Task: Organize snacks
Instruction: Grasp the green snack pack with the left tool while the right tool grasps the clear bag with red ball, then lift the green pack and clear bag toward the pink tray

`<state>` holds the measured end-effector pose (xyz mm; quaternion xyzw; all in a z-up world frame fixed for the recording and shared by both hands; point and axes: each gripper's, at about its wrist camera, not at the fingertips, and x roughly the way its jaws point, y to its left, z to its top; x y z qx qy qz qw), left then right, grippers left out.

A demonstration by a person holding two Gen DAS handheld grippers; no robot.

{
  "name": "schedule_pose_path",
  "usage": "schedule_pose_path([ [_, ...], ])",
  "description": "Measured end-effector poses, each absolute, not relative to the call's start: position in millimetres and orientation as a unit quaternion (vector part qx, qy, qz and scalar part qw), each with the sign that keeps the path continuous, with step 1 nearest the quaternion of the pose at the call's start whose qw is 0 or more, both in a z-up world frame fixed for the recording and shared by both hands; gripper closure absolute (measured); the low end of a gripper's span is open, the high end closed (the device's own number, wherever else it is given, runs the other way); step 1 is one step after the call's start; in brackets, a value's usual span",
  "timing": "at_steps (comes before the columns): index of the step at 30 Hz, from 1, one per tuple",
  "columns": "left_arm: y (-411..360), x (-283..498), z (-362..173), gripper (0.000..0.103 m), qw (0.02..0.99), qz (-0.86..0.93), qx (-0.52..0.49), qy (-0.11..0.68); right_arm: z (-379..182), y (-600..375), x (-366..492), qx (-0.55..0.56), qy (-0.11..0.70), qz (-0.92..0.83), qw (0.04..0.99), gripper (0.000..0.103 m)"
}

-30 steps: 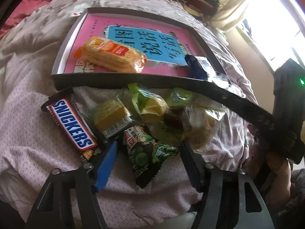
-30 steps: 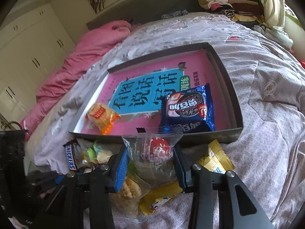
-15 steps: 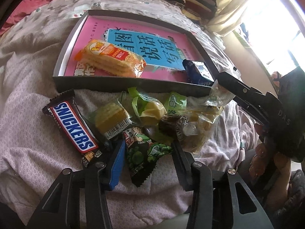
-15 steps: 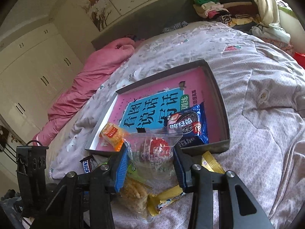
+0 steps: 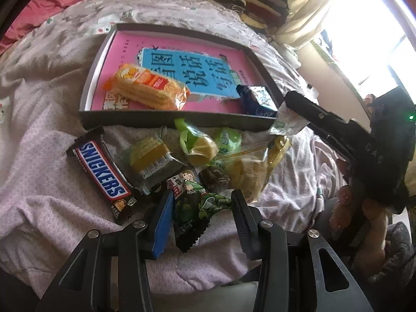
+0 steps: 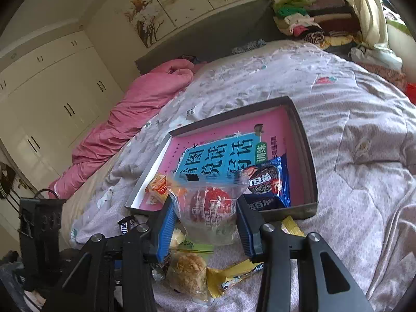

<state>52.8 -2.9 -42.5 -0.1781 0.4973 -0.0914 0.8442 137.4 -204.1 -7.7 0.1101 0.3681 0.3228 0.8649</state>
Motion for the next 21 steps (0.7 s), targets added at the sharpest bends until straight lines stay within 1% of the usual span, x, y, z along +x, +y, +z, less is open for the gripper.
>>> schedule_pose_path([
  [12,-7,46,-7,0.058,0.873,-0.098,-0.155,0.451,-3,-204,135,0.103,0.355,0.327,0.870,0.059],
  [21,2,49,6,0.058,0.885,-0.085,-0.158,0.430,6,-208,133,0.103,0.331,0.328,0.879,0.059],
])
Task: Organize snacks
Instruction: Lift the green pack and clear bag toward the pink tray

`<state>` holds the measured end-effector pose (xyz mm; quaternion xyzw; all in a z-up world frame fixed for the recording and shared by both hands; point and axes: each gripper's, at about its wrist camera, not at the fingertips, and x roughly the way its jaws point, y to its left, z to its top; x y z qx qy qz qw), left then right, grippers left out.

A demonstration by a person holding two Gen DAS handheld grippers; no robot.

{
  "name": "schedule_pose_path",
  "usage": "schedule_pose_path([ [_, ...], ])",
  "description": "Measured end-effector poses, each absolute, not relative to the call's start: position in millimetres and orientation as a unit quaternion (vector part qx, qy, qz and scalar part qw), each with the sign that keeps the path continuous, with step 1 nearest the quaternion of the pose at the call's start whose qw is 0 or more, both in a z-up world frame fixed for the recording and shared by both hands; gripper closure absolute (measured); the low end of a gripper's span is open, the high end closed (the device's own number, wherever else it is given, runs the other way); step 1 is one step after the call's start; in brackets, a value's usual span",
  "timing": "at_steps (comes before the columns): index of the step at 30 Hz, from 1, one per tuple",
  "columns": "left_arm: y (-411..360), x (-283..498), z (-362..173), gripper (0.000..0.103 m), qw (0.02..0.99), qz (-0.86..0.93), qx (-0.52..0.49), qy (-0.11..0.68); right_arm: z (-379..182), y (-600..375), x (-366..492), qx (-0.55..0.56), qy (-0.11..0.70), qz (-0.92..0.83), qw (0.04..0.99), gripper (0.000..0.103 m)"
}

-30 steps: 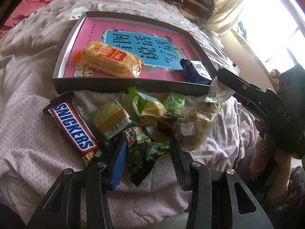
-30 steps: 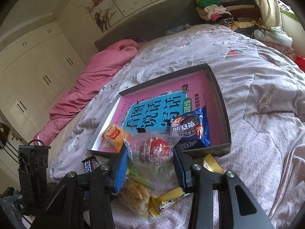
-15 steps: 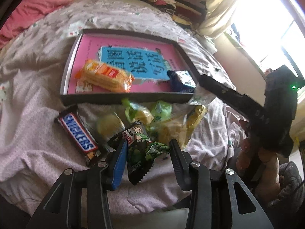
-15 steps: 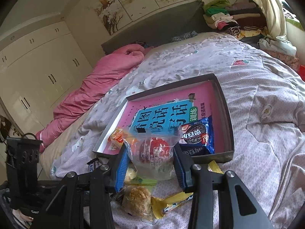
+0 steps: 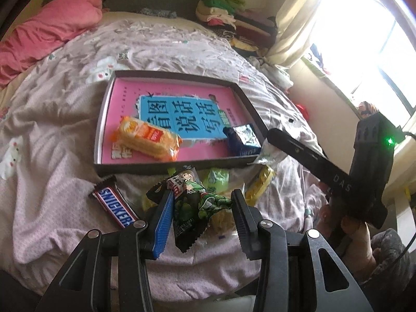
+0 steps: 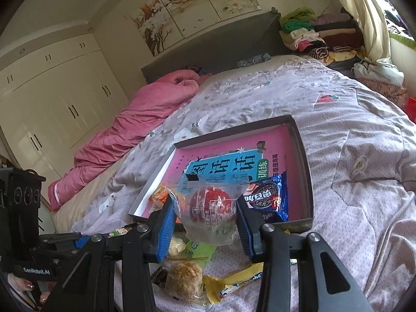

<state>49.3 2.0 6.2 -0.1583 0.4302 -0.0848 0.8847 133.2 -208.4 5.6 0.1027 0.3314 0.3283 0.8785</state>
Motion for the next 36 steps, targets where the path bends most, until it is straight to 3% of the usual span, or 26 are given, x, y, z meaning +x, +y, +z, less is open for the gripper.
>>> schedule_pose_path([
  [19,37,75,21,0.058,0.907,-0.032,-0.161,0.388,12,-223,143,0.123,0.308,0.306,0.892,0.059],
  [36,46,104,-7,0.058,0.908,0.004,-0.135,0.396,9,-244,160,0.136,0.302,0.264,0.906,0.059],
])
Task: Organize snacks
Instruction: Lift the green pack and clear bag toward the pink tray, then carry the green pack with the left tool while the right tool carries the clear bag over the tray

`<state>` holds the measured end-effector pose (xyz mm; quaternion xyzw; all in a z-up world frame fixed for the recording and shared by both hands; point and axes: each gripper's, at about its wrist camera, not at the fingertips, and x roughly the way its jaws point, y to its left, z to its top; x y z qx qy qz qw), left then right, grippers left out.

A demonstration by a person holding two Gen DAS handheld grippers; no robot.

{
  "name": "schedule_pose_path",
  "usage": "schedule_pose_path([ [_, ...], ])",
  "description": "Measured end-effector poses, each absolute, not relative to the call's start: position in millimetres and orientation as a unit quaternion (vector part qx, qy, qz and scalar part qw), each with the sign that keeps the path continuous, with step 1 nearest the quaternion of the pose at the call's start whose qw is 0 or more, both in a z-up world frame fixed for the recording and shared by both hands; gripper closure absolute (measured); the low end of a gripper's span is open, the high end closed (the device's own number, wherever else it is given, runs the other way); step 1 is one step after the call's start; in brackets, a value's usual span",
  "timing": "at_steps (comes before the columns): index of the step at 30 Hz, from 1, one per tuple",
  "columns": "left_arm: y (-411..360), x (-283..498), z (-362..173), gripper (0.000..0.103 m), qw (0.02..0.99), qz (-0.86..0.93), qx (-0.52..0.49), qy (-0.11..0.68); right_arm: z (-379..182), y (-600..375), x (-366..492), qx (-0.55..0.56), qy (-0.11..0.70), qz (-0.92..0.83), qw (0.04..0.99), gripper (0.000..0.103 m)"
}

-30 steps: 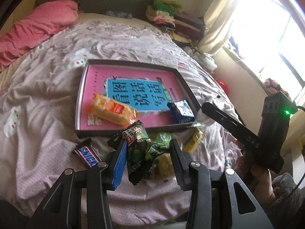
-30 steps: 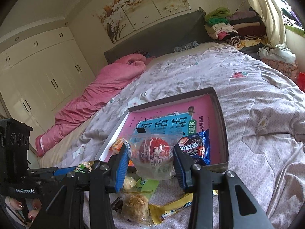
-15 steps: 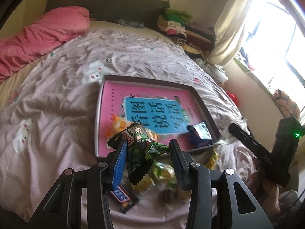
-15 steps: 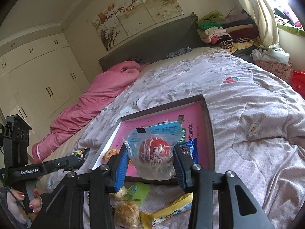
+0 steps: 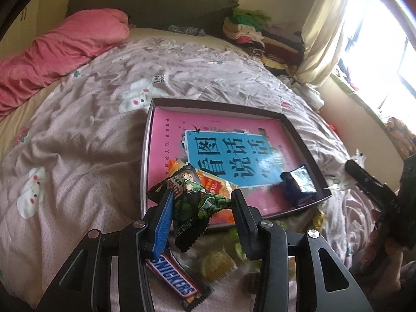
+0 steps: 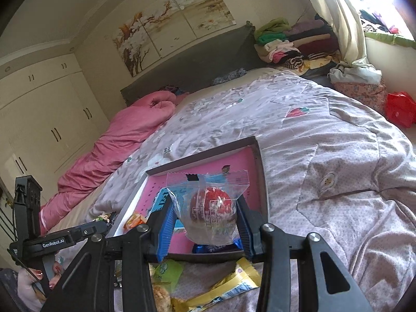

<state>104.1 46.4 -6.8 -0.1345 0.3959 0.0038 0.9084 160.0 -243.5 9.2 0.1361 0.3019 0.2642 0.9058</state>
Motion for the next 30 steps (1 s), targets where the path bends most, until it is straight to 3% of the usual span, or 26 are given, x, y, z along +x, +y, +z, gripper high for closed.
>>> schedule_pose_path([
  [30,49,140,-46,0.058,0.898,0.003,-0.134,0.419,-10,-241,176,0.127,0.329,0.246,0.903,0.059],
])
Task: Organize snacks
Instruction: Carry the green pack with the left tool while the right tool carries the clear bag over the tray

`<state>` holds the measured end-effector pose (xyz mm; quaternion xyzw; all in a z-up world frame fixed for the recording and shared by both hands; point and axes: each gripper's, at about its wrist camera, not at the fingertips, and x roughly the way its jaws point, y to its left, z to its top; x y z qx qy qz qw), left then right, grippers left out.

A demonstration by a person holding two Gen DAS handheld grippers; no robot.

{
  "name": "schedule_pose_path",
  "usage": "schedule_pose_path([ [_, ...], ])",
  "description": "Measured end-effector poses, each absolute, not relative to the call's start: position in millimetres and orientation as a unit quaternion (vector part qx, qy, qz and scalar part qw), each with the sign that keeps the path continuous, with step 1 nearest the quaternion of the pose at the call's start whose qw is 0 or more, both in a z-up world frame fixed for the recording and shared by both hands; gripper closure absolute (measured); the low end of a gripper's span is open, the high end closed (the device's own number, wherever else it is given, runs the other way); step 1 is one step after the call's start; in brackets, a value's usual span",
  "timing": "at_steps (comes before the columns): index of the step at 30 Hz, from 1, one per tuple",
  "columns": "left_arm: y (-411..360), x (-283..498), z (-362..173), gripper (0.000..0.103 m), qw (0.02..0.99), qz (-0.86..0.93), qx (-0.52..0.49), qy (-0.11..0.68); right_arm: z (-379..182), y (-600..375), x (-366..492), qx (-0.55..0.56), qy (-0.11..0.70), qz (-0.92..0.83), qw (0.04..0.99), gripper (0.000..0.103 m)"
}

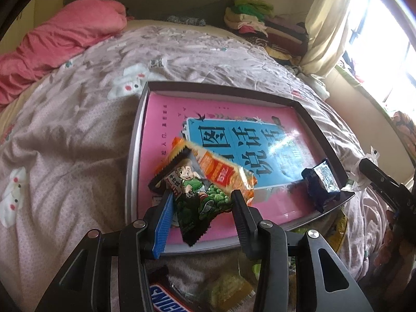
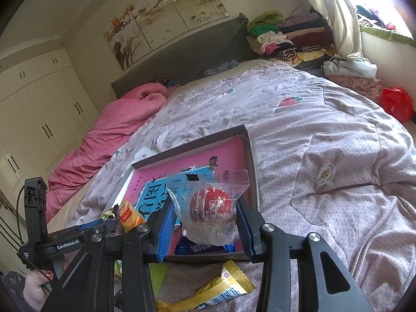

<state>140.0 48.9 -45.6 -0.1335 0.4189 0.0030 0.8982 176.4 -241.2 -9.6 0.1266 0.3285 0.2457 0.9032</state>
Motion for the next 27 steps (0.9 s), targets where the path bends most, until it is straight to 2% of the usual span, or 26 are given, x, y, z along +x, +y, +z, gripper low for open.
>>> schedule_pose_path([
  [27,45,147,-50,0.058,0.898,-0.016,-0.135,0.418,-25,-217,183,0.092,0.350,0.267,0.893,0.059],
])
